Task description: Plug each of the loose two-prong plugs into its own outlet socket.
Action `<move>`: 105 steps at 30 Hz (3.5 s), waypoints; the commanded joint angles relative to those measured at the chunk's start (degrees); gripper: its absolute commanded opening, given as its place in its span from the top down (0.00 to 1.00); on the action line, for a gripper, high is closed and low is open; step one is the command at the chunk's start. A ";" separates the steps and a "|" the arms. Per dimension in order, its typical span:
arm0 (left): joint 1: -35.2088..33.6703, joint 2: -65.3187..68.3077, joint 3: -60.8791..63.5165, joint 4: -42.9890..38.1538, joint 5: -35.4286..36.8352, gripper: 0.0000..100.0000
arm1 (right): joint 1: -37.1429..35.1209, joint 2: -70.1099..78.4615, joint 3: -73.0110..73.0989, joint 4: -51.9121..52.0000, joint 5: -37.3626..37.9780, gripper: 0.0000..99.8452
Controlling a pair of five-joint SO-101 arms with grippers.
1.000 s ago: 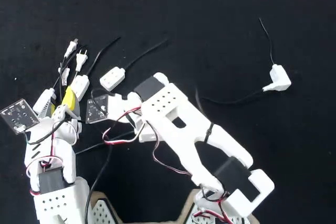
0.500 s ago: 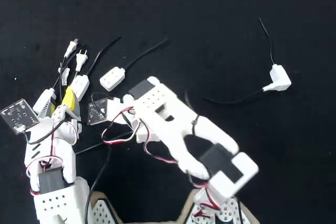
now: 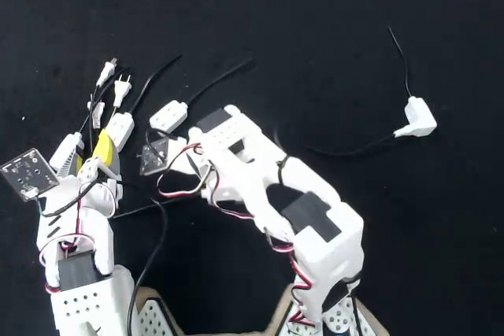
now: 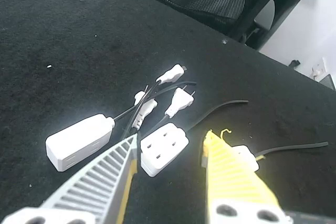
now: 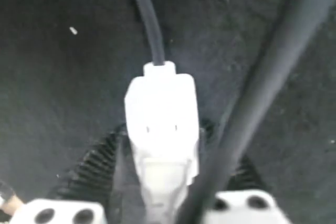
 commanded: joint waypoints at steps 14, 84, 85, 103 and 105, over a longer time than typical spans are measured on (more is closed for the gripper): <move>-0.48 -0.44 -3.47 -1.14 0.53 0.80 | 34.99 -16.22 -21.58 19.34 -38.15 0.99; 4.18 0.00 1.01 -4.66 -4.40 0.80 | 24.70 -45.76 14.11 -8.35 -51.87 0.83; 4.18 0.00 1.01 -4.57 -4.40 0.80 | 24.62 -48.40 20.44 -13.36 -51.87 0.83; 16.84 11.60 -10.95 7.56 -8.18 0.79 | 22.68 -58.42 54.81 -46.59 -52.40 0.83; 16.92 17.49 -13.76 7.47 -8.09 0.79 | 22.68 -58.42 56.22 -48.53 -52.40 0.83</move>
